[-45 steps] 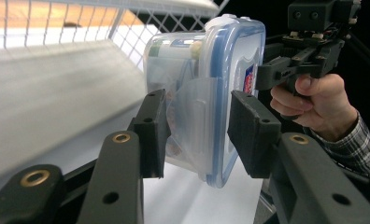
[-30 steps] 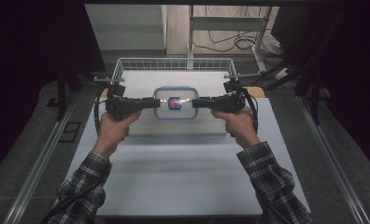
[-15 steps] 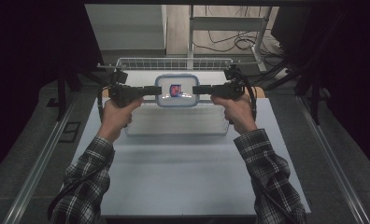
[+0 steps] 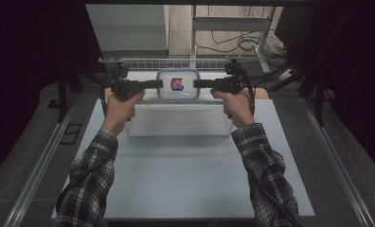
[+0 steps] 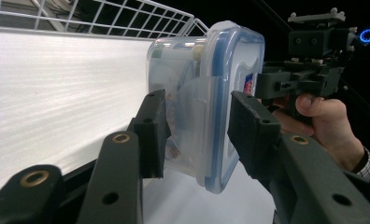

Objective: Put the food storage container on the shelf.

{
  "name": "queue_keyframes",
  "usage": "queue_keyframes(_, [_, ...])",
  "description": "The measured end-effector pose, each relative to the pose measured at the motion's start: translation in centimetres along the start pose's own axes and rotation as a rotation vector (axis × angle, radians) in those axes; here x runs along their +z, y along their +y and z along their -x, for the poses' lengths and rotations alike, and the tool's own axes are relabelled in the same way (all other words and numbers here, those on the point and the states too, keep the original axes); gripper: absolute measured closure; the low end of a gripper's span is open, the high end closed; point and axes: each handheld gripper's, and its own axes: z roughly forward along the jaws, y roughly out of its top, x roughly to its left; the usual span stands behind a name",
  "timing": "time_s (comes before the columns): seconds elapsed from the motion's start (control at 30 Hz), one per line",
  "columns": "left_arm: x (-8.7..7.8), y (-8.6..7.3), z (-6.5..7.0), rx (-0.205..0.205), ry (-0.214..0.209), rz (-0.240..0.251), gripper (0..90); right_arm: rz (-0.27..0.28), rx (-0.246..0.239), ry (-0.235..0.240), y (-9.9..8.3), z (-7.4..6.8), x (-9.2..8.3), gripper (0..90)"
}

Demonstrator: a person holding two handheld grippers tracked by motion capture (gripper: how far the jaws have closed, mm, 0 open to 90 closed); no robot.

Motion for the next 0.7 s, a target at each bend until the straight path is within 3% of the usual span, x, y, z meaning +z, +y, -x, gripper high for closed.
queue_keyframes(0.4, [0.5,-0.2,-0.7,-0.017,0.025,0.018,56.9,0.004,0.031,0.003,-0.1,1.3,0.9,55.7])
queue_keyframes(0.5, [0.9,0.1,-0.4,0.007,0.072,-0.017,54.4,-0.005,0.005,-0.053,0.1,1.0,1.0,58.2])
queue_keyframes(0.7, [1.1,0.3,-0.6,-0.003,0.087,-0.013,52.9,-0.016,-0.021,-0.103,0.3,0.8,1.3,60.4])
